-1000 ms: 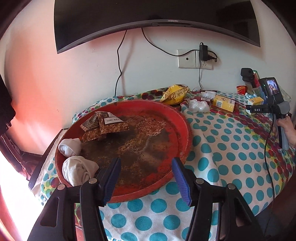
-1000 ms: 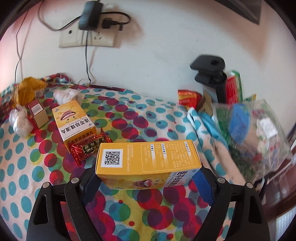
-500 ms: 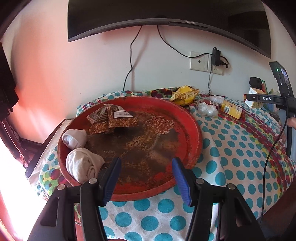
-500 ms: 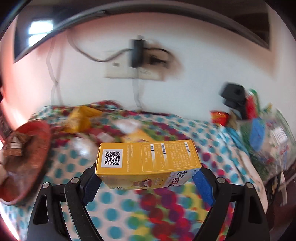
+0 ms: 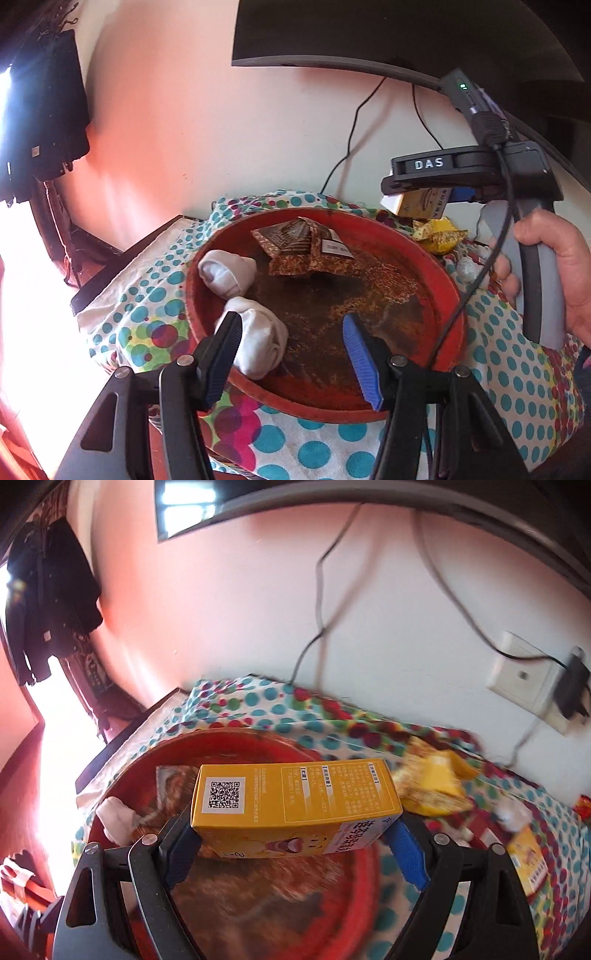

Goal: Organize objects
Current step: 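Carry the yellow medicine box with the right tool into the red tray and release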

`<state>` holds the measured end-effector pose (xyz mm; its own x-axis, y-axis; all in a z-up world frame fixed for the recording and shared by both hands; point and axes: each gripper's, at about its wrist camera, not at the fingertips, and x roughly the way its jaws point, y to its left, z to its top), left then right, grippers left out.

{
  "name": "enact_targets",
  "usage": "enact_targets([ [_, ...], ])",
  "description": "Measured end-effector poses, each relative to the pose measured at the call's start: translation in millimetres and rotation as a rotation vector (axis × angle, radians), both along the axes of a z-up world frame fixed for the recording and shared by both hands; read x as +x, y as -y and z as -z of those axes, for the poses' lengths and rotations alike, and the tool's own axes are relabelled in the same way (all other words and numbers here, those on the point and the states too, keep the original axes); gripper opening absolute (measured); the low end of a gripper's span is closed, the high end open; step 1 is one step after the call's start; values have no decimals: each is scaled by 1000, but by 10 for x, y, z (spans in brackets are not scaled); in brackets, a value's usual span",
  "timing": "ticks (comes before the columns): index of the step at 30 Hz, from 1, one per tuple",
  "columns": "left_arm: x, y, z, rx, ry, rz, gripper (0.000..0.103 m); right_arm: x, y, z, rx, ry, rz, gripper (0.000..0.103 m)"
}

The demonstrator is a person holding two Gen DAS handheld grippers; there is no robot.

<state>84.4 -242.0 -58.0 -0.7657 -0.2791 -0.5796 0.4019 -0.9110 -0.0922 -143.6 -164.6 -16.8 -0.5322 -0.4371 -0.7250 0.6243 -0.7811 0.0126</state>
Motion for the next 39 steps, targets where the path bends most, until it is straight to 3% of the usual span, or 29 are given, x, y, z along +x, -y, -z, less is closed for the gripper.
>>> enact_targets([
  [4,39,140,-20,-20,-11,-65,58,-86,478,108,19,54,-18,86],
  [8,65,280,-15,12,-21,-97,59,-198,806,214,18,98,-4,86],
  [17,112,415,15,66,-27,-135,58,-552,1034,478,4,168,110,86],
  [22,101,401,15,54,-25,-132,58,-590,1106,656,20,176,144,88],
  [26,82,395,36,59,-17,-120,58,-586,1036,743,21,196,155,89],
  [32,73,348,36,61,-20,-106,58,-523,679,635,-4,175,161,93],
  [36,83,247,3,24,-23,-84,59,-365,318,434,-32,114,156,93],
  [39,73,178,-10,0,-19,-70,59,-178,-32,326,25,7,135,93],
])
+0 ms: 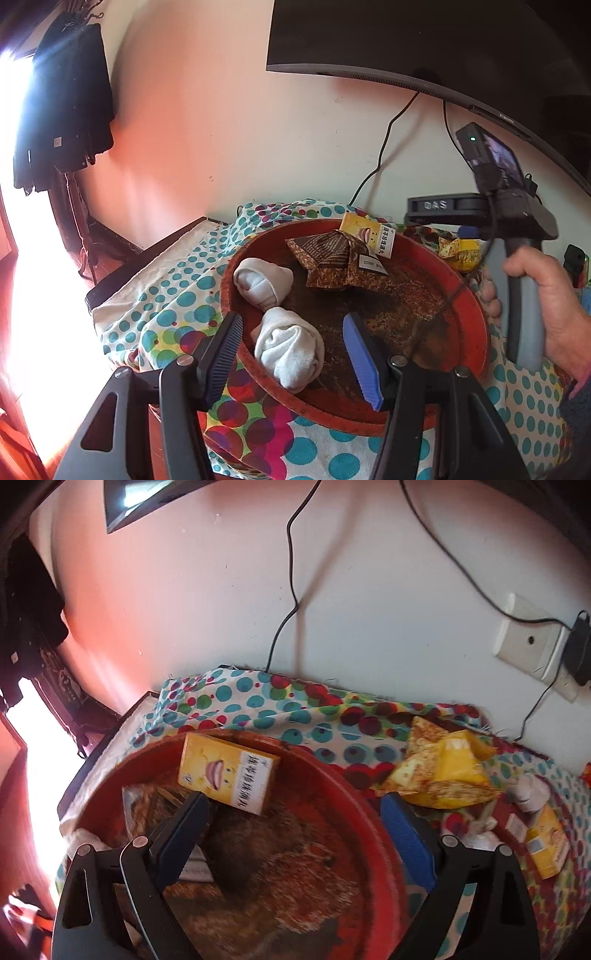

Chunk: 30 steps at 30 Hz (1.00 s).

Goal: Organize objects
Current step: 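Grasp the red-wrapped candy bar with the right tool and lift it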

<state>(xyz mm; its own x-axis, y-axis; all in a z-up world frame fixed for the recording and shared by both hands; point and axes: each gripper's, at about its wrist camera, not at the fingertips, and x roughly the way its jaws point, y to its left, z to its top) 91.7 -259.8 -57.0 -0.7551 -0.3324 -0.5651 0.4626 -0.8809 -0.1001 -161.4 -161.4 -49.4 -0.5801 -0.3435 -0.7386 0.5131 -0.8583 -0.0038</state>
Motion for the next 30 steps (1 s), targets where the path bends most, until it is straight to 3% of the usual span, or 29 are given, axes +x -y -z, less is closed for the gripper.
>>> enact_targets([
  [4,-11,-73,10,-18,12,19,59,105,-607,-16,129,-122,-30,93],
  [9,-41,-150,32,-29,28,37,59,2,-1561,56,231,-219,13,93],
  [13,-58,-212,56,-50,44,43,59,-252,-2353,193,262,-125,95,94],
  [17,-88,-289,77,-87,60,50,59,-422,-3008,286,254,-108,214,94],
  [20,-109,-342,93,-98,67,66,59,-408,-3239,379,220,-98,213,87],
  [26,-128,-492,105,-154,63,120,59,-400,-3332,532,145,-104,161,87],
  [30,-169,-500,163,-111,72,140,59,-560,-3348,681,155,-52,144,77],
])
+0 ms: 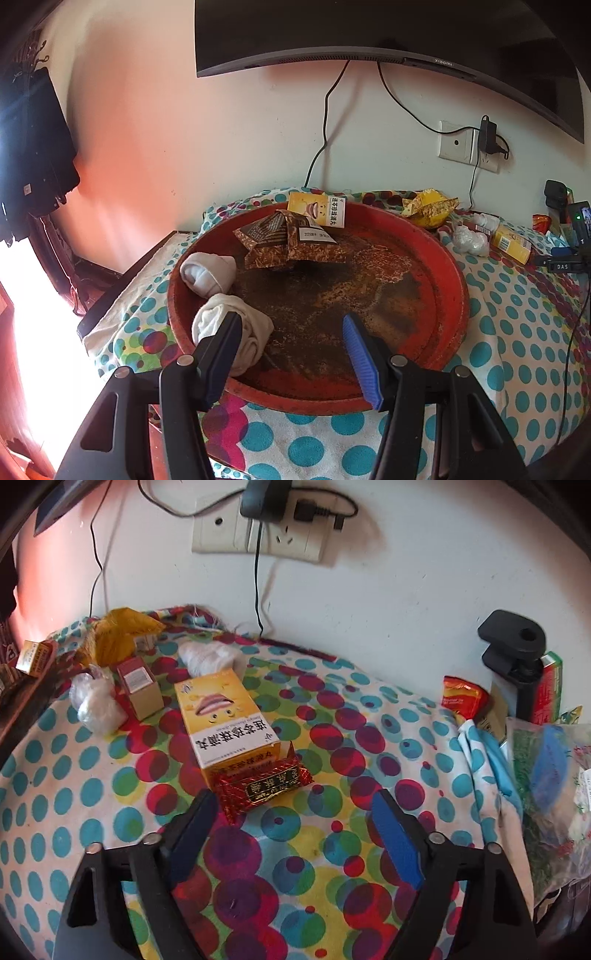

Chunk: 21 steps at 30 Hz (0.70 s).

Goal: Organize objects
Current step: 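Grasp the red-wrapped candy bar with the right tool and lift it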

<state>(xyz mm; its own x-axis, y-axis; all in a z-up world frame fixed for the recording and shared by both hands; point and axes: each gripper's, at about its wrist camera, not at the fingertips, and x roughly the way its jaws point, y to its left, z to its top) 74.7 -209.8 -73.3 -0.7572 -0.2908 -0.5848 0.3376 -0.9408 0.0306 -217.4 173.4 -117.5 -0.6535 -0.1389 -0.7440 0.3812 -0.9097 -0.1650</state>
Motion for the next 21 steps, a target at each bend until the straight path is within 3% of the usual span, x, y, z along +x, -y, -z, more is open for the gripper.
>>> enact_targets([
  [8,-89,18,164,-6,47,-13,59,-220,80,71,-46,35,-47,78],
  [9,-85,-9,158,-25,40,-6,59,-230,96,77,-47,42,-55,76],
  [11,-97,-54,147,-57,35,-4,59,-236,134,98,-38,56,-68,54],
  [12,-109,-82,149,-70,37,5,59,-232,140,95,-38,56,-70,51],
  [18,-128,-246,195,-130,54,59,59,-115,119,53,-79,62,-64,47],
  [21,-114,-301,169,-118,38,92,59,31,123,34,-94,68,-91,47],
])
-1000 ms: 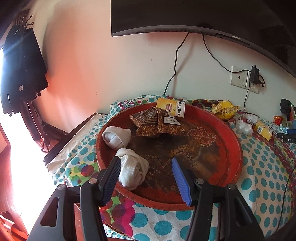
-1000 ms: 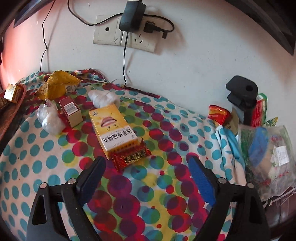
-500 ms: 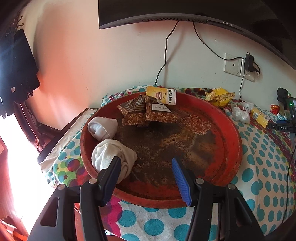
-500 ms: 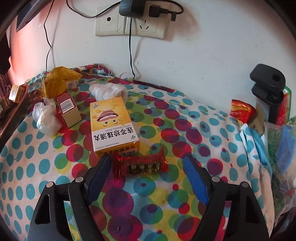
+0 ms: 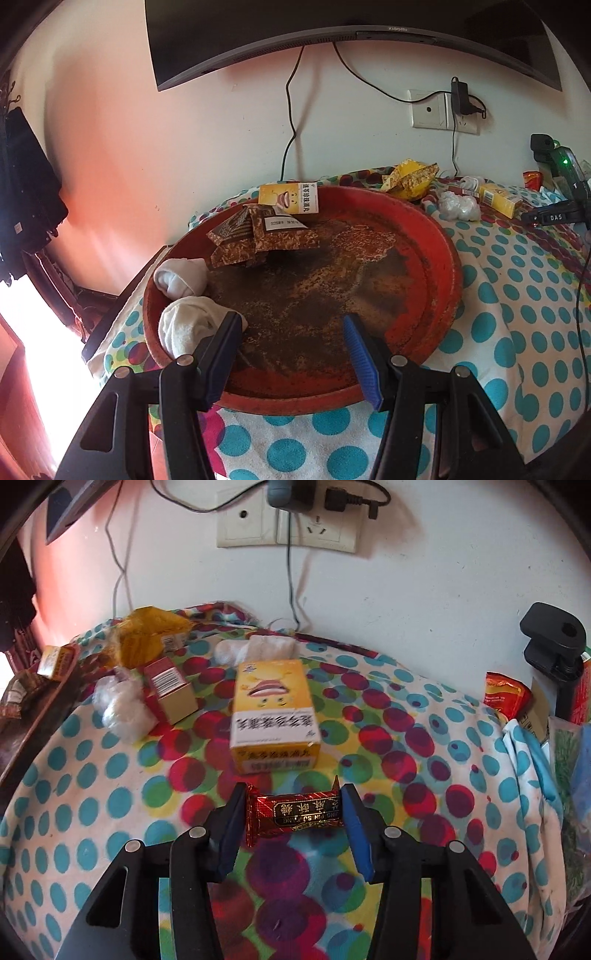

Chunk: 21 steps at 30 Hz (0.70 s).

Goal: Organize objects
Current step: 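Grasp the red-wrapped candy bar with the right tool and lift it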

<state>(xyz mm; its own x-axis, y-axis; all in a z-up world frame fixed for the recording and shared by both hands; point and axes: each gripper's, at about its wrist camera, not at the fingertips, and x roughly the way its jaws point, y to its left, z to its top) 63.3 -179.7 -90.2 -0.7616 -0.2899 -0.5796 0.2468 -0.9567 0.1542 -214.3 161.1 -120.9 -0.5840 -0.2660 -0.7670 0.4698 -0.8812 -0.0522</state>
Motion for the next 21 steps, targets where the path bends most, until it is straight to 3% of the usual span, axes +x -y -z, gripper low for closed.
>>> enact_targets([
  [7,-9,-132,-24,39,11,42,59,407,85,-14,-11,4,-103,47],
  [14,-328,-481,-345,116,11,146,59,707,94,-19,3,-6,-191,48],
  [19,-635,-811,-564,154,-15,199,59,847,-31,2,5,20,-212,58],
  [21,-700,-885,-561,186,-16,212,59,889,-124,-42,-25,32,-172,62],
])
